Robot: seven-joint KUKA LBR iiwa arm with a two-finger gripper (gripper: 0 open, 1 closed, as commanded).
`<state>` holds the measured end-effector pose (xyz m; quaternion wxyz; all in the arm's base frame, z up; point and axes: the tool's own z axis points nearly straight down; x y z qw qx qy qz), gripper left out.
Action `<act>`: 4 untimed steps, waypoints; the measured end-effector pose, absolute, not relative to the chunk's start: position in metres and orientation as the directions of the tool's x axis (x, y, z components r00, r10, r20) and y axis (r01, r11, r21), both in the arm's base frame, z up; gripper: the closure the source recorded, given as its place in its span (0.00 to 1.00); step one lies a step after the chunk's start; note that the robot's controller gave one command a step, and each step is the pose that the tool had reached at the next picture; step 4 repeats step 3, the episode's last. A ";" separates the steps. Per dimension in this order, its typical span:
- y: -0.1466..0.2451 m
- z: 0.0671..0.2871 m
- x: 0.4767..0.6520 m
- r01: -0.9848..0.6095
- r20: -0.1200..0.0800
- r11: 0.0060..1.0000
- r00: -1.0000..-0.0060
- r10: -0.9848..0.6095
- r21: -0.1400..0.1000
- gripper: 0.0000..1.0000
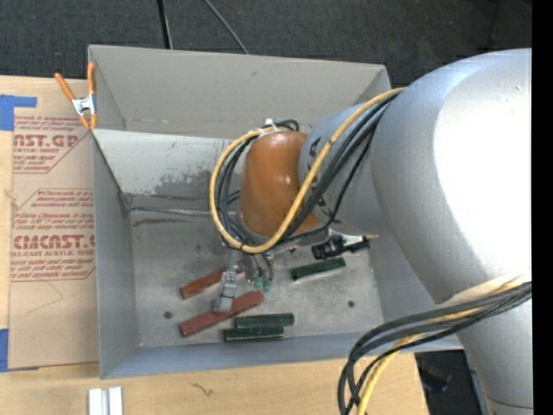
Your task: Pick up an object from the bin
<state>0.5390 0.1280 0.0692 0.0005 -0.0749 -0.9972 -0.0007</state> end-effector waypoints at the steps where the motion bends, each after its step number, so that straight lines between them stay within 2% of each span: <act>1: 0.129 0.070 0.539 0.148 -0.001 0.989 -0.989 0.148 0.002 0.00; 2: 0.129 0.070 0.539 0.149 -0.001 0.989 -0.989 0.149 0.002 1.00; 3: 0.130 0.159 0.541 0.148 -0.007 0.989 -0.989 0.148 0.004 1.00; 4: 0.130 0.159 0.541 0.148 -0.007 0.989 -0.989 0.148 0.004 1.00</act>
Offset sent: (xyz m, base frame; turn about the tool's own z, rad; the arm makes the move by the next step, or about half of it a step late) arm 0.0000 0.0000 0.0000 0.0000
